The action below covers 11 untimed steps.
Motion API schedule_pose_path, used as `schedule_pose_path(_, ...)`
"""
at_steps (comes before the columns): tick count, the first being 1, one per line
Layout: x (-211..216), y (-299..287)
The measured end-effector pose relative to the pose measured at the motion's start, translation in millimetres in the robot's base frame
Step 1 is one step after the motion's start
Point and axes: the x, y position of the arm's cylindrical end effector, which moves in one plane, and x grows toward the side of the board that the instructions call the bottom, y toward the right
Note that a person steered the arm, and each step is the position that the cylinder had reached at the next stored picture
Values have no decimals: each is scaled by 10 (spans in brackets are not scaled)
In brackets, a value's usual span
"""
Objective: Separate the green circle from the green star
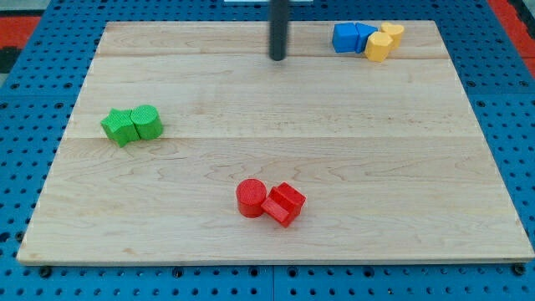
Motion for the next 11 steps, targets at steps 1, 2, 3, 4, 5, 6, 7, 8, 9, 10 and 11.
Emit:
schedule_pose_path(1,80,-737)
schedule_pose_path(2,550,-1395)
schedule_pose_path(3,817,-2127)
schedule_pose_path(4,1061,-2696)
schedule_pose_path(5,1315,-2708)
schedule_pose_path(6,1490,-2723)
schedule_pose_path(7,1543,-2496)
schedule_pose_path(8,1543,-1687)
schedule_pose_path(9,1543,-1085)
schedule_pose_path(10,1289,-728)
schedule_pose_path(11,1024,-255)
